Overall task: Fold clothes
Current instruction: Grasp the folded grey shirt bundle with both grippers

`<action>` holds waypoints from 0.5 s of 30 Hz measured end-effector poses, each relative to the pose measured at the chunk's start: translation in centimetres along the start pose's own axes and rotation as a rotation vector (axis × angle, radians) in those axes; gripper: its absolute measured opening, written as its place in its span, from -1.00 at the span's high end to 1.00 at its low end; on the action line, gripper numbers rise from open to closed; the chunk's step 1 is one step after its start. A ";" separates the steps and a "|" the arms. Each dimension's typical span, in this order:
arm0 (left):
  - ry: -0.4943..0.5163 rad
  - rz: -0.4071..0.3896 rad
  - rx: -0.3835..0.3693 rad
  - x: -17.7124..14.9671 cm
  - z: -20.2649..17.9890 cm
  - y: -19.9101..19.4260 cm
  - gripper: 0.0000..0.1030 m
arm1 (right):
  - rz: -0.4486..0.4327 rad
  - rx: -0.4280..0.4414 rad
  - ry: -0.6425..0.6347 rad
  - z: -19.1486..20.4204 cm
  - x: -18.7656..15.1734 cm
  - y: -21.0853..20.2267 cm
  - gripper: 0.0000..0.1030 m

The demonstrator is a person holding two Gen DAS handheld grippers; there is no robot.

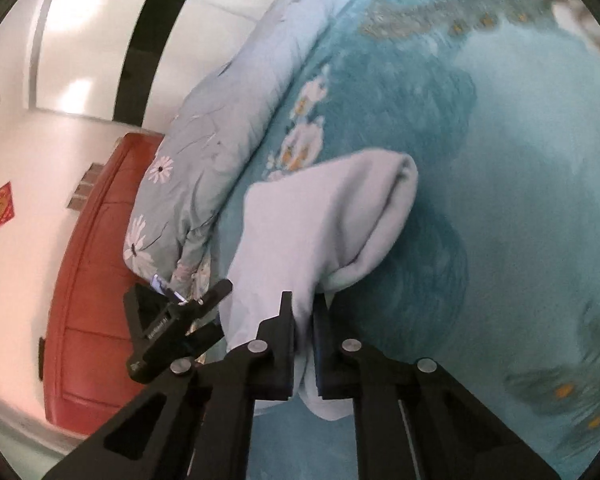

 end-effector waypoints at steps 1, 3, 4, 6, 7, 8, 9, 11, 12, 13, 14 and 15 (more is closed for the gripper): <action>0.003 0.006 -0.020 -0.3 -0.5 0.0 -0.21 | -0.006 -0.006 -0.023 -0.1 0.7 -1.0 0.88; 0.008 0.026 -0.052 -0.9 -1.3 0.4 -0.23 | -0.014 -0.029 -0.065 -0.6 2.1 -3.0 0.88; 0.012 0.041 -0.065 -1.2 -1.8 0.8 -0.24 | -0.014 -0.050 -0.084 -1.1 2.8 -4.0 0.88; 0.028 0.051 -0.031 -1.4 -2.1 1.9 -0.24 | -0.017 -0.107 -0.111 -2.3 3.6 -5.0 0.88; 0.027 0.054 -0.018 -1.4 -2.1 2.3 -0.24 | -0.015 -0.133 -0.112 -3.3 3.9 -5.3 0.88; 0.019 0.058 -0.014 -1.4 -2.1 2.8 -0.24 | -0.006 -0.143 -0.107 -4.1 3.9 -5.2 0.88; 0.008 0.072 -0.027 -1.4 -2.1 3.4 -0.24 | 0.005 -0.149 -0.100 -4.8 3.9 -5.1 0.88; -0.010 0.101 -0.047 -1.6 -2.2 4.6 -0.24 | 0.016 -0.138 -0.096 -5.9 3.4 -4.9 0.86; -0.012 0.122 -0.055 -1.9 -2.3 5.2 -0.24 | 0.016 -0.124 -0.095 -6.2 3.1 -4.8 0.81; -0.013 0.143 -0.064 -2.1 -2.4 5.9 -0.24 | 0.010 -0.110 -0.087 -6.4 2.9 -4.9 0.81; -0.016 0.155 -0.067 -2.2 -2.4 6.6 -0.24 | 0.007 -0.084 -0.084 -6.4 2.8 -4.9 0.80; -0.019 0.157 -0.074 -2.2 -2.5 6.8 -0.25 | 0.006 -0.065 -0.086 -6.4 2.8 -5.1 0.78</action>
Point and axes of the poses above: each gripper's, at about its wrist camera, not at the fingertips, and y roughly the way its jaws point, z to its left, x to its top, the point moved 5 cm from there along y, roughly the way its jaws point, and after that the axes turned 12 degrees about -x, right-handed, at the moved point
